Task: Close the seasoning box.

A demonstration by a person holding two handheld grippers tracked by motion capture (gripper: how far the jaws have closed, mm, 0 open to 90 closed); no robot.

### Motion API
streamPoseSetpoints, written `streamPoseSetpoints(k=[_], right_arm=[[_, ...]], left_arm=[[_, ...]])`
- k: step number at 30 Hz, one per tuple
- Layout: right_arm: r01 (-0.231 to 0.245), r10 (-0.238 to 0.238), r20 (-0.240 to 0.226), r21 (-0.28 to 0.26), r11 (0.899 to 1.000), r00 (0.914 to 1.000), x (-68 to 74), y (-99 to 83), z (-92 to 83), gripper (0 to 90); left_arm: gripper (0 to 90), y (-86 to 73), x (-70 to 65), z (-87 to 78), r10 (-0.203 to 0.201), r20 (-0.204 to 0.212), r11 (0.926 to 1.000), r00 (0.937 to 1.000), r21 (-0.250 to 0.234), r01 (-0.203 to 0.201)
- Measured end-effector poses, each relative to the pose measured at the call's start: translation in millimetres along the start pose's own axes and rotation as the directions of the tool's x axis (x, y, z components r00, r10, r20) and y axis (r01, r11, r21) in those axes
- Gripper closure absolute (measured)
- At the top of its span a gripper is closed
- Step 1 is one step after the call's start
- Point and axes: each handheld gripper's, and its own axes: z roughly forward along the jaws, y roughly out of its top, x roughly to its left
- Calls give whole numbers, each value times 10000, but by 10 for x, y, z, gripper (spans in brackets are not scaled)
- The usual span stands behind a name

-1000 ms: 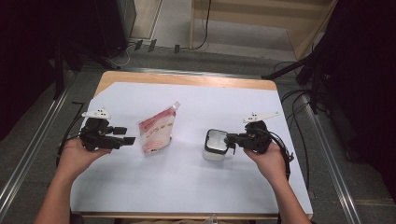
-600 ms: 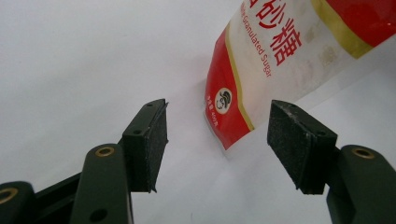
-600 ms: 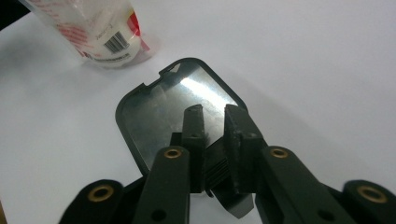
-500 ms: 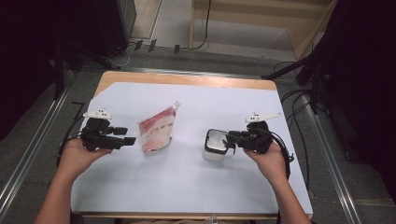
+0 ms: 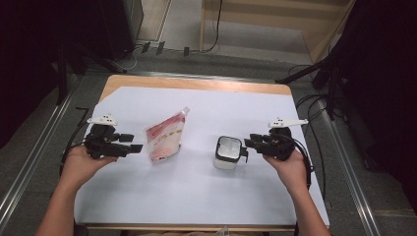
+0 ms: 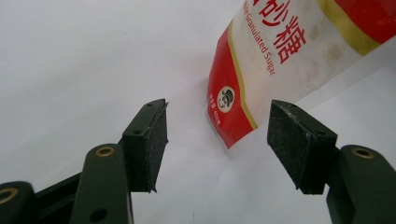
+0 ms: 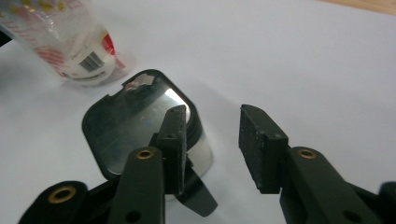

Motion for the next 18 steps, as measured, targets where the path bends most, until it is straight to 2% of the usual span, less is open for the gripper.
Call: streamPoseSetpoints(k=[2, 6, 7, 9, 12, 15, 18], right_arm=[[128, -123, 257, -167, 9998, 9996, -69, -26, -32, 562], [34, -26, 409, -213, 9998, 9992, -142, -64, -54, 525], [10, 8, 563, -322, 9995, 9984, -192, -90, -65, 488], [-28, 54, 707, -379, 9993, 9975, -236, -112, -76, 469], [9, 22, 755, -412, 9991, 9971, -286, -133, -84, 448], [-92, 133, 757, -534, 9985, 9970, -372, -179, -94, 422], [-251, 299, 816, -597, 9979, 9962, -398, -197, -98, 400]], left_arm=[[391, -2, 0, 2, -6, -43, 10000, 10000, -14, 6], [390, -1, -2, 3, -14, -2, 10000, 10000, 44, 14], [388, -3, -5, 10, -19, -27, 10000, 10000, -2, 19], [387, -7, -8, 16, -16, -54, 10000, 10000, -65, 16], [384, -9, -7, 17, -1, -64, 10000, 10000, -53, 1], [382, -9, 1, 11, 40, -64, 10000, 10000, 32, -40], [382, -12, 3, 10, 59, -117, 10000, 9999, 46, -58]])
